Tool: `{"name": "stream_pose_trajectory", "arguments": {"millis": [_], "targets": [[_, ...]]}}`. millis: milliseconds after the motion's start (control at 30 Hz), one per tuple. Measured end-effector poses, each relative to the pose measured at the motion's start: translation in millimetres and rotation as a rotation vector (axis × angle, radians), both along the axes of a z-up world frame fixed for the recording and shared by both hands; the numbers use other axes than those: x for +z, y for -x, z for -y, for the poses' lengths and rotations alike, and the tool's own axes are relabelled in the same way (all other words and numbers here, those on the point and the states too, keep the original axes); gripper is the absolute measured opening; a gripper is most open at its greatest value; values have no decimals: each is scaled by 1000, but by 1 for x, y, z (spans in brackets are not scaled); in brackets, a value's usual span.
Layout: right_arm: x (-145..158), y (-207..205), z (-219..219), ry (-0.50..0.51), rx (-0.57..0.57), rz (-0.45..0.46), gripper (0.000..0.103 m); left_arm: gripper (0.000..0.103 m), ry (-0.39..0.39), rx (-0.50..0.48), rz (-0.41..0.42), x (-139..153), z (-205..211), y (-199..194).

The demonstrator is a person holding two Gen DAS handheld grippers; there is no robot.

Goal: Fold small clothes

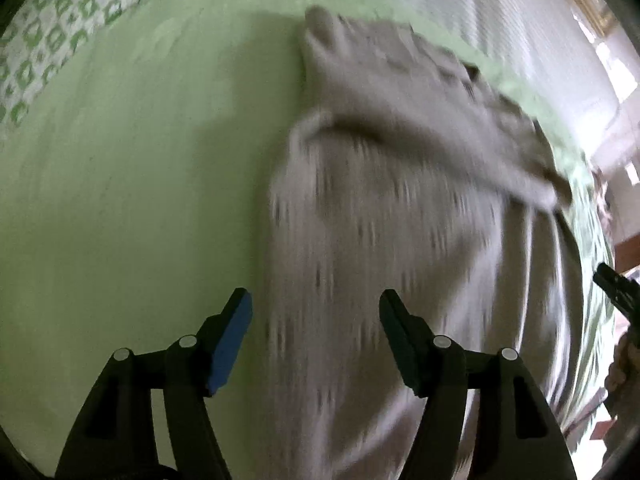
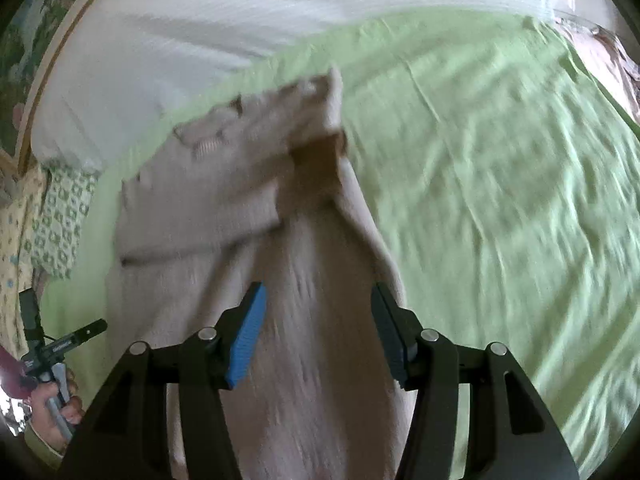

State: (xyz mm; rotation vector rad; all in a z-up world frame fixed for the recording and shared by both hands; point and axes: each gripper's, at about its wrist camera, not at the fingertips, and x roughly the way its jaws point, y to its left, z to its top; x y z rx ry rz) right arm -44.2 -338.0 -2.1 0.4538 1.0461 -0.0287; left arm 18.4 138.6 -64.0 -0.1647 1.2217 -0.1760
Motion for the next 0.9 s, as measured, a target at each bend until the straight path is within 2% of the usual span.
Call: {"name": "stream_pose_trajectory", "arguments": {"millis": [100, 367, 567, 700, 833, 867, 900], "targets": [[-5, 36, -3, 1, 2, -32, 56, 72, 8, -14, -32, -6, -5, 41], [-17, 123, -7, -47, -17, -86, 56, 74, 68, -37, -115, -29, -22, 109], [-27, 161, -18, -84, -22, -108, 56, 81, 113, -79, -160, -40, -20, 144], [-40, 174, -23, -120, -24, -124, 56, 81, 121, -95, -163, -42, -9, 159], [-44, 176, -26, -153, -4, -104, 56, 78, 147, -106, -161, -44, 1, 171], [-44, 176, -26, -164, 4, -101, 56, 74, 138, -113, -155, -45, 5, 172], [-45, 174, -27, -178, 16, -101, 56, 63, 117, -121, -144, -45, 9, 174]]}}
